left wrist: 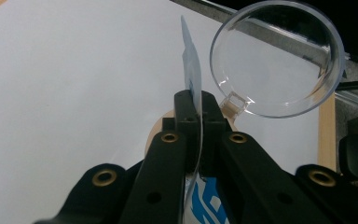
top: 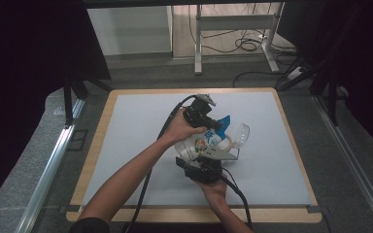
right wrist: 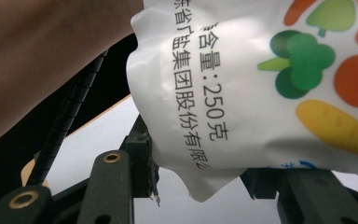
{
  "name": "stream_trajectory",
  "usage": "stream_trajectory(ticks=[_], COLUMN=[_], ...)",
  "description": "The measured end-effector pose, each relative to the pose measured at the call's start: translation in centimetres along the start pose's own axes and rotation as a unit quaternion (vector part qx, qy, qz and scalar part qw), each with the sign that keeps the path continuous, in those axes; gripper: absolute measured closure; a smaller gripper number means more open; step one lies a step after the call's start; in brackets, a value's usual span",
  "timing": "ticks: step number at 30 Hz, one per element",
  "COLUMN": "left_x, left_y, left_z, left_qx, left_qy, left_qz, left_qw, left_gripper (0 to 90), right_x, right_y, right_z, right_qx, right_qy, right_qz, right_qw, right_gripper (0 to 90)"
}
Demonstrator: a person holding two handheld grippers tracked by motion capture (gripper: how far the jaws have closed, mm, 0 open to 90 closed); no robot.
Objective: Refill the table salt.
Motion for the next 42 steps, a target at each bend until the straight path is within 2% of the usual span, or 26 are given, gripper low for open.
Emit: stream_trajectory(ticks=[42], left_x=[0.02], left_y=[0.30], left_z=[-0.20], left_qx=[0.004], left_qy=[0.003], left_qz=[-0.001], left_qw=[1.0000], left_gripper=[89.8], right_x=[-0.16], right_y=[0.12], right_z=[-0.10], right_qx=[-0.005], right_qy=[0.005], right_qz=[0.009], right_qw=[0.9999], right_gripper=[55.1])
Point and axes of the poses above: each handheld gripper's, and its own axes: y roughly forward along the jaws, z roughly out of its underside, x roughly to its left, the point moved 3 cm from there along y, roughly forward along the jaws, and after that the axes turned 15 degrees about -z, right-handed, at the moved point
